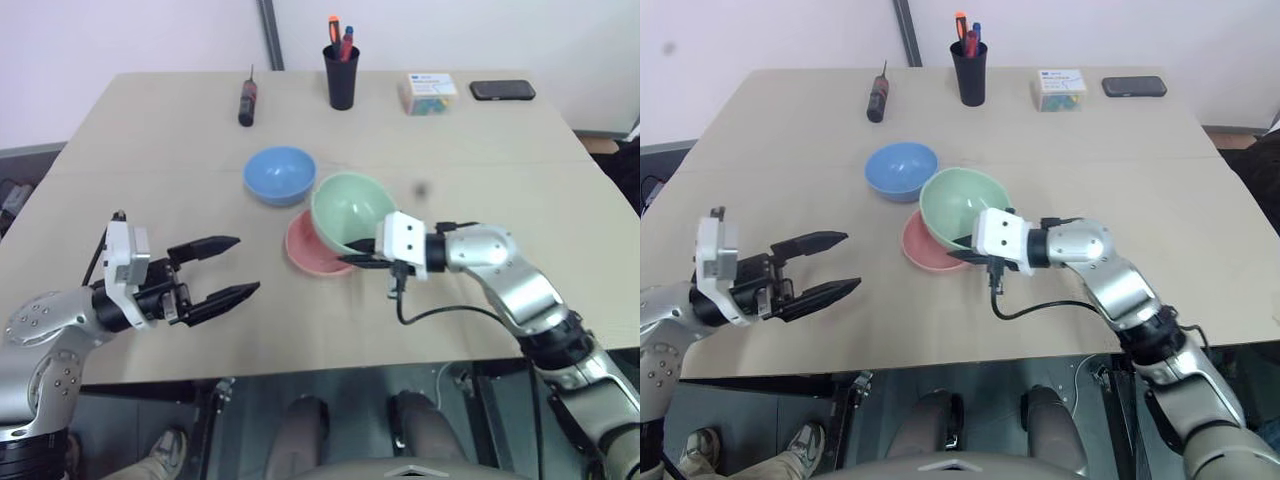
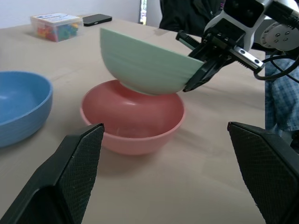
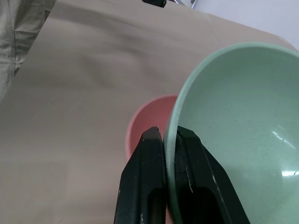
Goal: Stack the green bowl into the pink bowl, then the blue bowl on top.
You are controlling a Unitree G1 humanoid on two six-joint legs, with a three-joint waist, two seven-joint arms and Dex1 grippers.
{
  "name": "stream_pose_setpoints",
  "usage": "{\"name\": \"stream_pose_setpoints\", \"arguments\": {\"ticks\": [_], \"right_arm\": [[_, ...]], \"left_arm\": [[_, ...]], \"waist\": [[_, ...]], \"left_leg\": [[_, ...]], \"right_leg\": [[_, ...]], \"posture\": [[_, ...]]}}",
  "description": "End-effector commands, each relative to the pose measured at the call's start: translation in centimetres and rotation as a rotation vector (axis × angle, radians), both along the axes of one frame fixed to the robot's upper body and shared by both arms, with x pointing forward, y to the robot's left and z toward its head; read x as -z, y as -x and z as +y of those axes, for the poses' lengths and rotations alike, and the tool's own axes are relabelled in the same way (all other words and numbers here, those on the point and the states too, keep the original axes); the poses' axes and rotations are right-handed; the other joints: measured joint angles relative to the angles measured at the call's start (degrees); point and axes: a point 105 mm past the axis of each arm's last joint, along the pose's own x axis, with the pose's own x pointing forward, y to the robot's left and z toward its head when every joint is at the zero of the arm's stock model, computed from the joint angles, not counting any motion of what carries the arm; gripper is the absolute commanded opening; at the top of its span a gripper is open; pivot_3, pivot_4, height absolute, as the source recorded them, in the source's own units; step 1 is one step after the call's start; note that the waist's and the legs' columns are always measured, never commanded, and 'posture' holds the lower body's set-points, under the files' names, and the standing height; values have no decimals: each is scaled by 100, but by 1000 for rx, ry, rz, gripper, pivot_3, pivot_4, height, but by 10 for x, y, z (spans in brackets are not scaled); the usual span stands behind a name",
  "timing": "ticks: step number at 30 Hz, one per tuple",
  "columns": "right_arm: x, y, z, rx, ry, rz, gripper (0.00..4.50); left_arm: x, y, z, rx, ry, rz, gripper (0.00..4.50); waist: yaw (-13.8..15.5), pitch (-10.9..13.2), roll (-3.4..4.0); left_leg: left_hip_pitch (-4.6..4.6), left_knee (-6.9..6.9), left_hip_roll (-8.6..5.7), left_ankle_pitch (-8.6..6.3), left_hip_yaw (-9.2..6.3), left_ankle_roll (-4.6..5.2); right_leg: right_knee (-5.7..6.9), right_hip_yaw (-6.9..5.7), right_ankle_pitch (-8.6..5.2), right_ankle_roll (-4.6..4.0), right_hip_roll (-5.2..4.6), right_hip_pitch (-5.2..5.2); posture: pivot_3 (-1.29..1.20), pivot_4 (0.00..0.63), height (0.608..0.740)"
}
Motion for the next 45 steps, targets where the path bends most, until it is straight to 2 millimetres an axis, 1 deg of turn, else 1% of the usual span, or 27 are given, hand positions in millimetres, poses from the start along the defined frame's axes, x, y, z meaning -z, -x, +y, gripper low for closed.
{"name": "stream_pose_setpoints", "arguments": {"ticks": [1, 2, 3, 4, 5, 6, 8, 9, 11, 12, 14, 16, 19, 22, 24, 26, 28, 31, 33, 34, 35, 36, 37, 39, 40, 43, 45], "right_arm": [[-8, -1, 12, -53, -7, -57, 1397], [-8, -1, 14, -59, -3, -64, 1954], [-8, -1, 14, -65, 1, -70, 2370], [-9, -1, 14, -69, 0, -77, 2649], [-16, -3, 10, -47, -24, -100, 2934], [-22, -4, 7, -29, -42, -117, 3393], [-35, -4, -4, 5, -86, -129, 4015], [-40, -3, -11, 22, -110, -121, 4015], [-50, 1, -35, 79, -149, -110, 4015], [-53, 3, -45, 114, -159, -113, 4015], [-56, 5, -62, 194, -171, -127, 4015], [-57, 9, -75, 257, -180, -116, 4015], [-58, 12, -94, 354, -190, -111, 4015], [-61, 14, -109, 433, -197, -120, 4015], [-61, 16, -114, 464, -195, -127, 4015], [-62, 18, -119, 493, -195, -135, 4015], [-61, 21, -122, 515, -194, -139, 4015], [-62, 24, -124, 536, -194, -143, 4113], [-62, 26, -125, 545, -194, -142, 4113], [-61, 26, -126, 553, -193, -141, 4113], [-60, 27, -127, 561, -192, -139, 4113], [-60, 27, -128, 566, -191, -138, 4113], [-59, 27, -128, 570, -191, -137, 4113], [-59, 28, -128, 575, -191, -136, 4113], [-59, 27, -129, 577, -191, -134, 4113], [-58, 27, -131, 584, -187, -131, 4113], [-57, 27, -135, 592, -184, -129, 4113]], "left_arm": [[-12, 0, 4, -28, -36, -57, 4500], [-12, -1, 5, -36, -43, -61, 4500], [-13, -3, 5, -46, -45, -63, 4500], [-14, -6, 6, -62, -53, -75, 4500], [-16, -10, 6, -83, -63, -78, 4500], [-17, -13, 6, -98, -71, -80, 4500], [-16, -27, 11, -183, -167, -118, 4500], [-16, -35, 15, -231, -234, -151, 4500], [-25, -57, 22, -339, -379, -239, 4500], [-29, -65, 23, -357, -434, -271, 4500], [-30, -80, 22, -360, -553, -283, 4500], [-28, -95, 23, -363, -626, -227, 4500], [-27, -119, 12, -280, -821, -277, 4500], [-32, -149, -2, -218, -956, -350, 4500], [-30, -162, -10, -176, -1014, -367, 4500], [-23, -173, -16, -120, -1096, -384, 4500], [-16, -179, -20, -61, -1159, -394, 4500], [-10, -184, -24, 7, -1205, -400, 3617], [-8, -184, -26, 44, -1214, -395, 2667], [-6, -184, -29, 63, -1210, -390, 2339], [-5, -184, -31, 79, -1208, -390, 1863], [-3, -184, -32, 89, -1207, -390, 1685], [-2, -185, -33, 92, -1209, -392, 1080], [-1, -186, -33, 94, -1213, -399, 184], [-3, -186, -34, 90, -1204, -404, 34], [-13, -186, -38, 84, -1149, -428, 34], [-24, -181, -38, 91, -1117, -450, 34]], "waist": [[2, 0, 0], [-1, 0, 0], [0, 0, 0], [5, 0, 1], [8, 1, 1], [18, 2, 1], [22, 3, 3], [29, 4, 4], [72, 4, 4], [116, 4, 2], [155, 4, 2], [180, 5, 3], [162, 8, 6], [146, 10, 5], [149, 11, 6], [152, 13, 3], [133, 13, 3], [121, 14, 1], [123, 16, -2], [133, 16, -2], [142, 16, -2], [148, 16, -2], [150, 16, -2], [156, 17, -3], [155, 17, -4], [153, 18, -6], [152, 18, -6]], "left_leg": [[0, 0, 0, 0, -2, 0], [1, -1, 0, 0, -3, 0], [1, 0, 0, 0, -2, 0], [1, -1, 0, 0, -2, 0], [1, -1, 0, 0, -2, 0], [1, -1, 0, 0, -3, 0], [1, 0, -1, 0, -5, -1], [0, 0, -2, 0, -6, -1], [0, -1, -4, 0, -5, -1], [-3, -1, -5, 0, -7, -1], [-9, -2, -6, 0, 4, -1], [-10, -3, -6, 0, 9, -1], [-7, -3, -6, 0, 16, -1], [-10, -1, -7, 1, 16, 0], [-8, -2, -5, 1, 24, 0], [-16, -2, -7, 1, 15, 0], [-18, -3, -7, 0, 20, 0], [-26, -6, -7, 0, 22, 1], [-38, -7, -6, 0, 19, 1], [-42, -6, -6, 0, 17, 1], [-44, -5, -6, 0, 16, 2], [-48, -5, -6, 0, 13, 1], [-51, -1, -6, 0, 10, 2], [-56, 6, -7, 0, 7, 2], [-56, 7, -7, 0, 7, 2], [-63, 11, -7, 0, -4, 2], [-70, 13, -7, 0, -10, 1]], "right_leg": [[0, -1, 0, 0, 0, 0], [1, -1, 0, 0, 0, 0], [1, -1, 0, 0, 0, 0], [1, -2, 0, 0, 0, 0], [1, -2, 0, 0, 0, 0], [1, -3, 0, 0, -1, 0], [2, -6, 0, 0, -1, 1], [3, -6, 0, 0, -2, 1], [2, -6, 0, 0, -2, 2], [1, -10, 0, 0, -2, 2], [-5, -17, 0, 0, -1, 3], [-5, -17, 0, 0, -1, 3], [-2, -11, 0, 0, 2, 2], [-4, -10, 0, 1, 9, 1], [-7, 5, 0, 1, 13, -2], [-12, -7, -1, 2, 12, -3], [-21, -2, -1, 2, 11, -4], [-32, 1, 0, 3, 11, -10], [-32, 0, 0, 3, 11, -19], [-32, -3, 0, 3, 11, -22], [-32, -5, 0, 3, 10, -22], [-33, -9, 0, 3, 9, -23], [-33, -13, 0, 3, 9, -22], [-33, -16, 1, 4, 6, -22], [-32, -17, 1, 4, 6, -22], [-32, -27, 1, 4, 6, -23], [-32, -33, 1, 4, 6, -28]], "posture": [[0, 150, 740], [0, 150, 740], [0, 150, 740], [0, 150, 740], [0, 150, 740], [0, 150, 740], [0, 150, 740], [0, 150, 740], [0, 150, 740], [0, 150, 740], [0, 150, 740], [0, 150, 740], [0, 150, 740], [0, 150, 740], [0, 150, 740], [0, 150, 740], [0, 150, 740], [0, 150, 740], [0, 150, 740], [0, 150, 740], [0, 150, 740], [0, 150, 740], [0, 150, 740], [0, 150, 740], [0, 150, 740], [0, 150, 740], [0, 150, 740]]}}
